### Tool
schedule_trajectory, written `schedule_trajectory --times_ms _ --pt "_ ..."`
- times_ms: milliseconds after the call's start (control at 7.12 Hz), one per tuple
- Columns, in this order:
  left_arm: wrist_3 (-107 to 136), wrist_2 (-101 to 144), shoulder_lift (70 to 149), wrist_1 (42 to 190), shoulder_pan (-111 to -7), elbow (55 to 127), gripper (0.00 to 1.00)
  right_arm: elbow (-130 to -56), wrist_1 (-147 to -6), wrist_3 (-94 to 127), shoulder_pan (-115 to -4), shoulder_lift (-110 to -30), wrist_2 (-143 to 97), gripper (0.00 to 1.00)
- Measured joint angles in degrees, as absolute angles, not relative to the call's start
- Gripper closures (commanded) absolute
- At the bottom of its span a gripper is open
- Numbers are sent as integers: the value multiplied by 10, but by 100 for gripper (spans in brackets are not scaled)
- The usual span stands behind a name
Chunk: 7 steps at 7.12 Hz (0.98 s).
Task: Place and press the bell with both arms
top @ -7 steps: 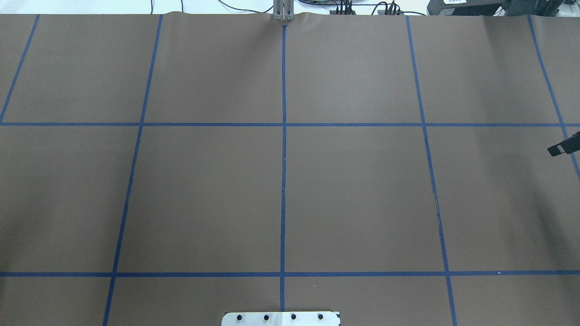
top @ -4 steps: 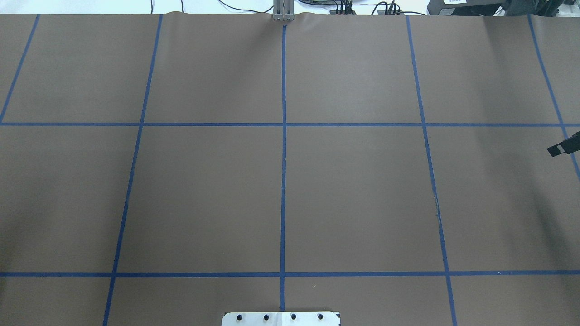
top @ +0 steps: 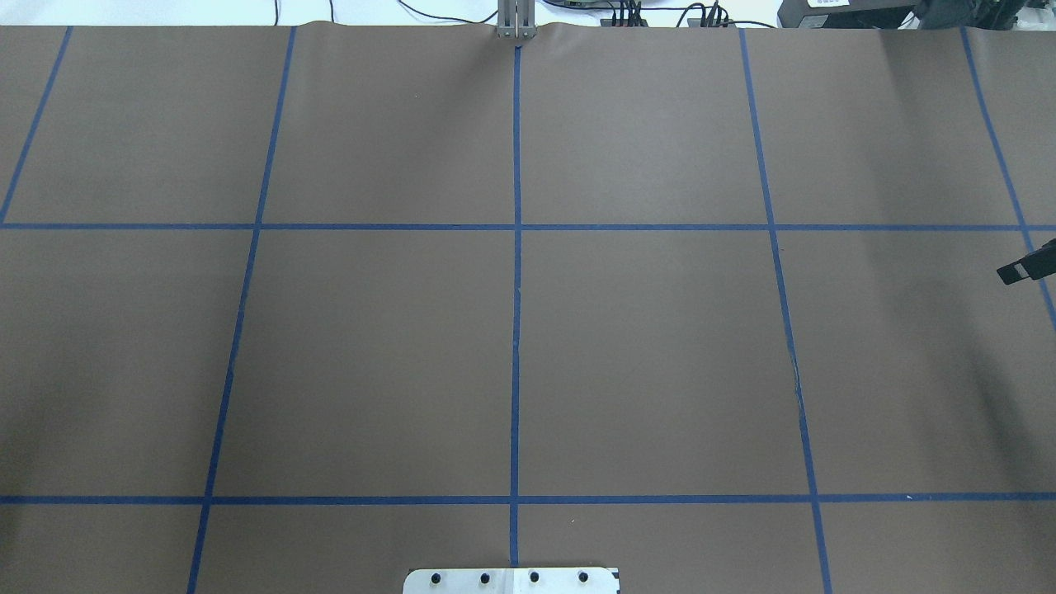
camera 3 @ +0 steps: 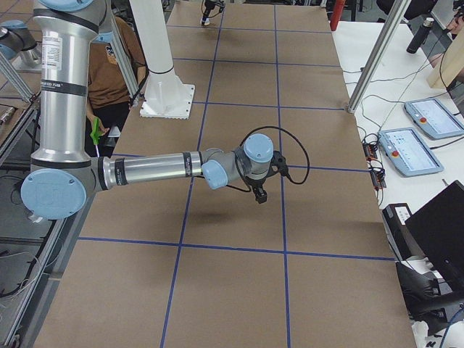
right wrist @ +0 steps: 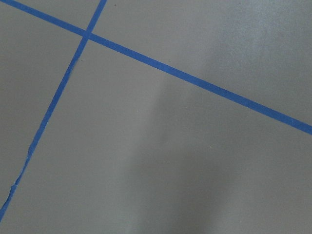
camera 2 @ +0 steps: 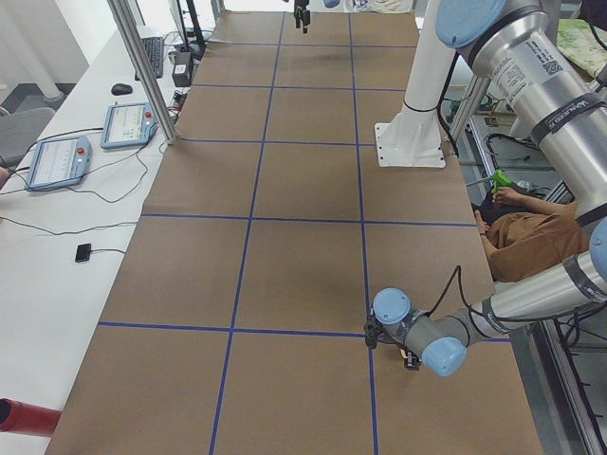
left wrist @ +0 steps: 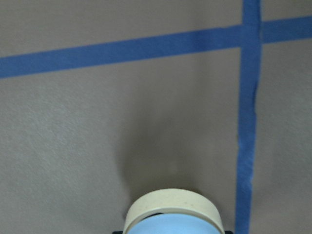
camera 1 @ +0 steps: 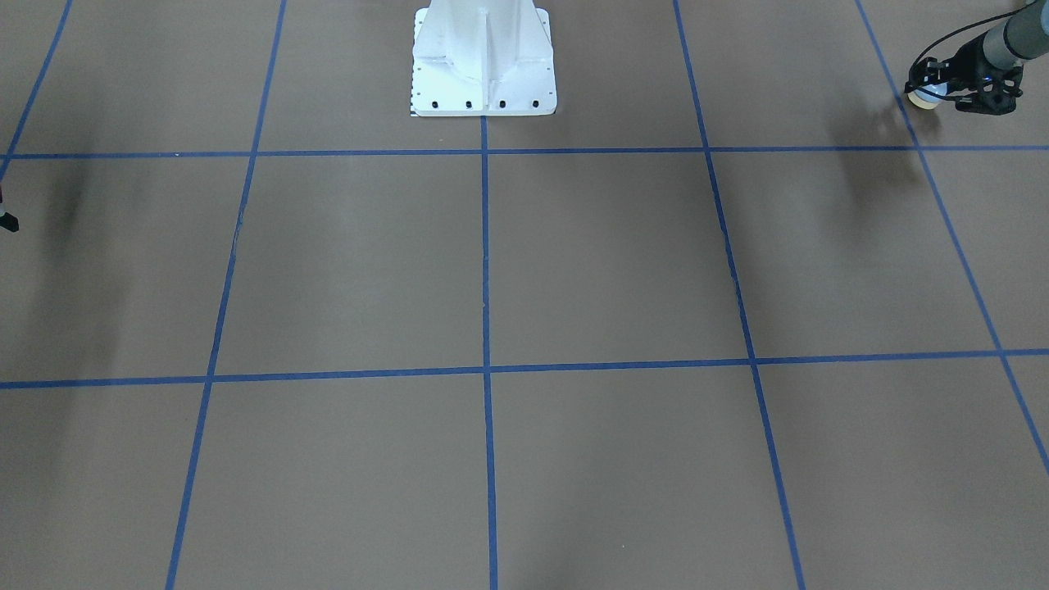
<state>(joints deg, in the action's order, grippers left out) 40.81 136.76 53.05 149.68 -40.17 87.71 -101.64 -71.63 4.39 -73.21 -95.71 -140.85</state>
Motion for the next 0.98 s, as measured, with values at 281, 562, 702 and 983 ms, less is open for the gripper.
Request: schedule_trajectory --times_ms 281,562,702,983 --pt "409 1407 518 1495 -405 911 88 -1016 -716 44 -732 -958 -1410 0" --pt "409 1412 522 1492 -406 930 88 -1016 -716 44 -732 -958 -1411 0" --pt "408 1405 528 1492 -407 941 88 -1015 -716 45 -732 -958 -1411 0" --pt "403 1370 535 1492 -418 980 90 -1012 -717 45 -732 -957 -1412 0"
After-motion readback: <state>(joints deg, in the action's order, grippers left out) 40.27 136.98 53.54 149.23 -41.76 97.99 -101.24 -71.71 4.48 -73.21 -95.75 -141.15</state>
